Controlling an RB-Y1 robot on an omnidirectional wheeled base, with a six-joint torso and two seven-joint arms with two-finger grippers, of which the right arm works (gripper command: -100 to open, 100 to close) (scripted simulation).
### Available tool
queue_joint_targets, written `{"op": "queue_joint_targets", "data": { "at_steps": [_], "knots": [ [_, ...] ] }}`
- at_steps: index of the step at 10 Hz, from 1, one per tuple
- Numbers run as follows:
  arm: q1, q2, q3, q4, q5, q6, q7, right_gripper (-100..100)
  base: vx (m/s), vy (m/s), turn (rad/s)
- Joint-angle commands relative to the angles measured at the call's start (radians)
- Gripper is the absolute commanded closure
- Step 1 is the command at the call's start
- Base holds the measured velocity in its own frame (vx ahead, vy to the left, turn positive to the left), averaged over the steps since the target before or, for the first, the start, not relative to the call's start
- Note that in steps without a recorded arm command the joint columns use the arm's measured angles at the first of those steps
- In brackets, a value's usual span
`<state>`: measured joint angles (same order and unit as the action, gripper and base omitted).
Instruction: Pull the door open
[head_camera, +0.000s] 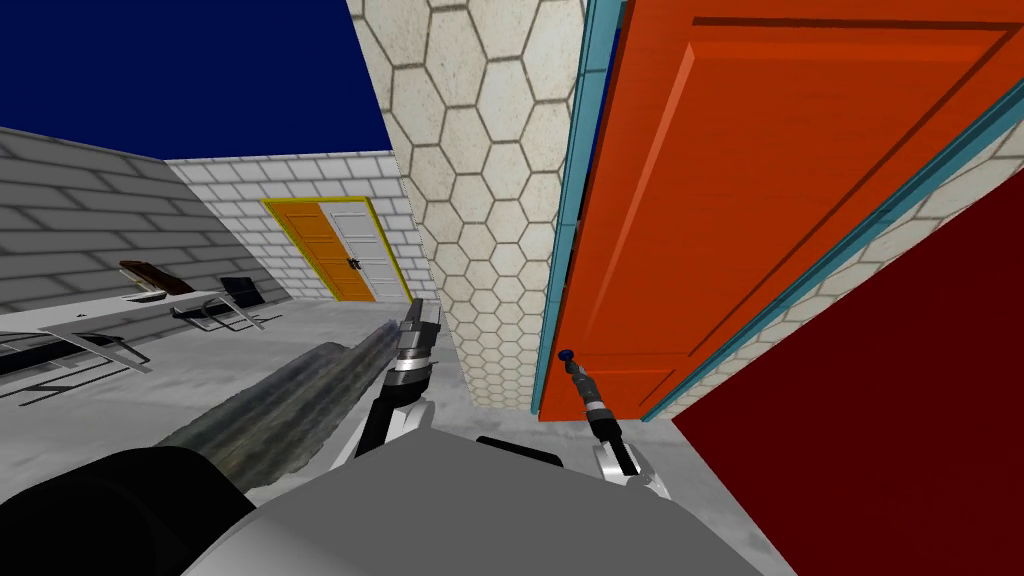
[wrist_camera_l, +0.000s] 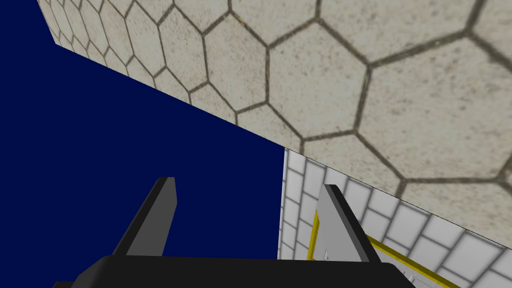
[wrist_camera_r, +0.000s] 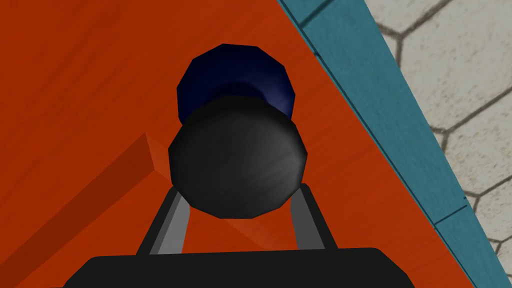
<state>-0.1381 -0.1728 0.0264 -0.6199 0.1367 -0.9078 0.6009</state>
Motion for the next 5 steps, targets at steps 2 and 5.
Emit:
{"op": "queue_joint_targets", "data": {
  "at_steps": [2, 5],
  "knots": [
    [0.023, 0.015, 0.025, -0.025, -0.015, 0.018, -0.071, 100, -0.030, -0.006, 0.049],
    [0.027, 0.009, 0.031, -0.028, -0.050, 0.020, -0.151, 100, -0.034, -0.023, 0.087]
  ]
}}
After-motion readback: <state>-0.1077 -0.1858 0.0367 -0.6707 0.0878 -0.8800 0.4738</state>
